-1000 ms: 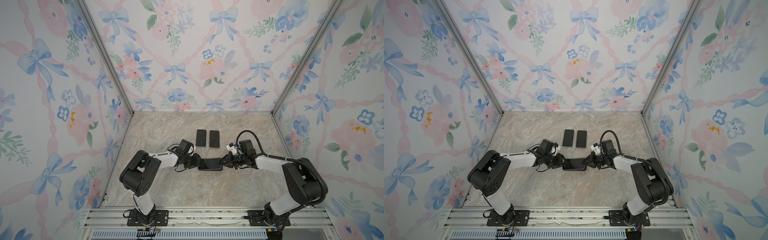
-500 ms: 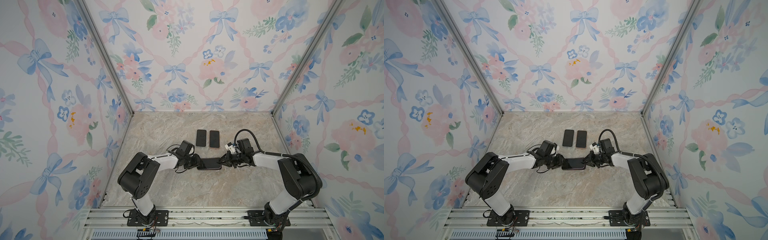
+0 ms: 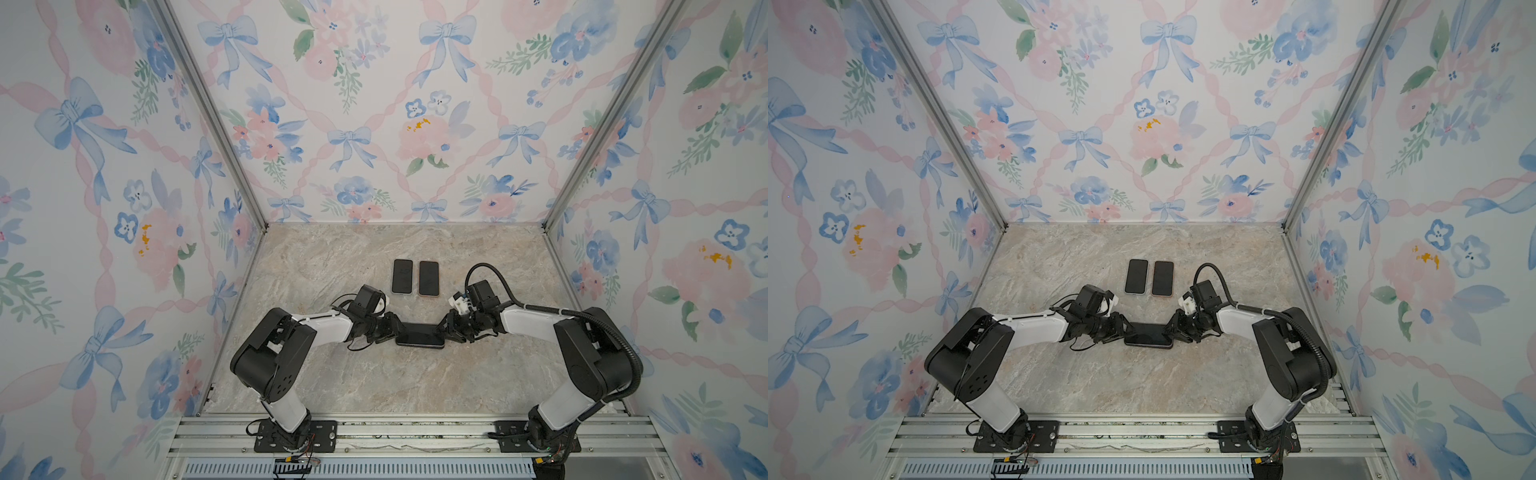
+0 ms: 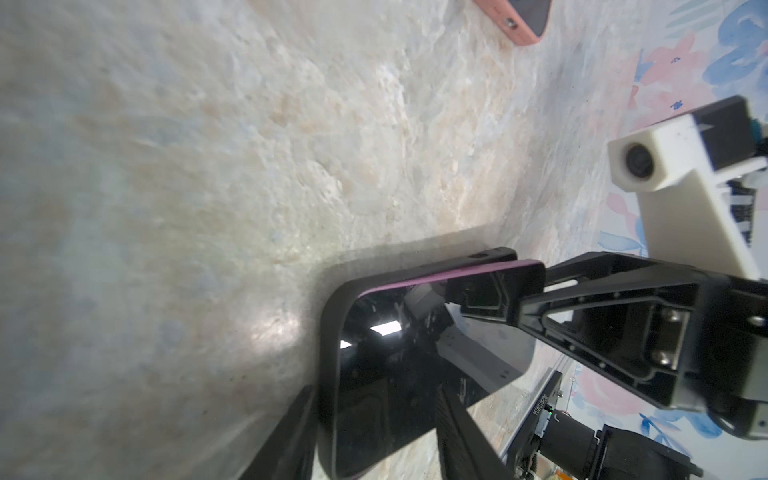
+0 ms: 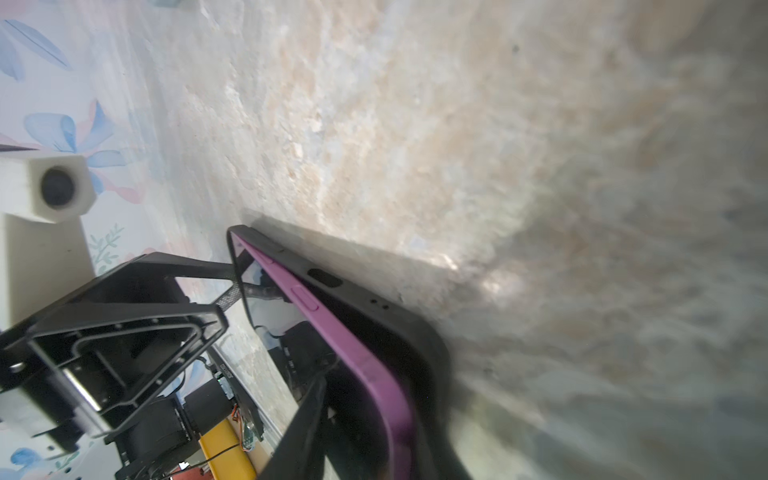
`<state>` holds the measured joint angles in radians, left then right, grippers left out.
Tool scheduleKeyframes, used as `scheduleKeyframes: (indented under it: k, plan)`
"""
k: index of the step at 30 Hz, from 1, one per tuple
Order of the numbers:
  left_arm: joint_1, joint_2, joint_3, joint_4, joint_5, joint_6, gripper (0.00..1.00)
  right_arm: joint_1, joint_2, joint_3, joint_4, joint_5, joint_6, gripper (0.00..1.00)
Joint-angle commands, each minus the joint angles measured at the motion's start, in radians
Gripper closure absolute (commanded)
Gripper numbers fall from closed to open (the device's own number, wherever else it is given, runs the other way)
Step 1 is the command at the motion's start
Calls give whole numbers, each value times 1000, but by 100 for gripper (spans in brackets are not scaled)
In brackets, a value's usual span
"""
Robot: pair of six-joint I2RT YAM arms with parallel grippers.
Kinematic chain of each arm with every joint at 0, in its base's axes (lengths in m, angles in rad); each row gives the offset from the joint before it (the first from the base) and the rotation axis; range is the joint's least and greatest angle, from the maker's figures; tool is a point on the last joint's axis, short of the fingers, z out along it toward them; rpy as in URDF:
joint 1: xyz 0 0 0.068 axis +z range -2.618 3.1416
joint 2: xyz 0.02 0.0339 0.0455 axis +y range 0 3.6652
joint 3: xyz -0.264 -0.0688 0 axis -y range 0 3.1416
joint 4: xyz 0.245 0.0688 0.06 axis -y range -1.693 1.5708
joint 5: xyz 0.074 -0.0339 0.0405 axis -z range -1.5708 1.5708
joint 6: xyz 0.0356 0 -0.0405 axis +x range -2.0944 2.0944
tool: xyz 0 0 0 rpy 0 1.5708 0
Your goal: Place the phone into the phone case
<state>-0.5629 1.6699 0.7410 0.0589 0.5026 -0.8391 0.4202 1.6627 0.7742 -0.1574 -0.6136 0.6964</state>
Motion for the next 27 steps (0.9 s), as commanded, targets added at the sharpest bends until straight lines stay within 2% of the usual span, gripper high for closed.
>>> scheduleKeyframes:
  k: [1,11,14,17,21,27]
  plan:
    - [-5,-20,-36,-4,54,13,53,17,-1,46,-114,67,-27,58]
    - [15,-26,-57,-10,46,34,53,57,-103,153,-329,246,-115,41]
    - [17,-27,-58,-19,45,43,53,73,-123,166,-381,317,-135,39]
    - [17,-27,-47,-40,43,63,54,98,-163,143,-402,399,-134,42]
    - [18,-13,-12,-100,31,122,55,145,-198,97,-383,470,-116,50]
    - [18,8,41,-166,-16,168,61,179,-179,63,-310,470,-83,57]
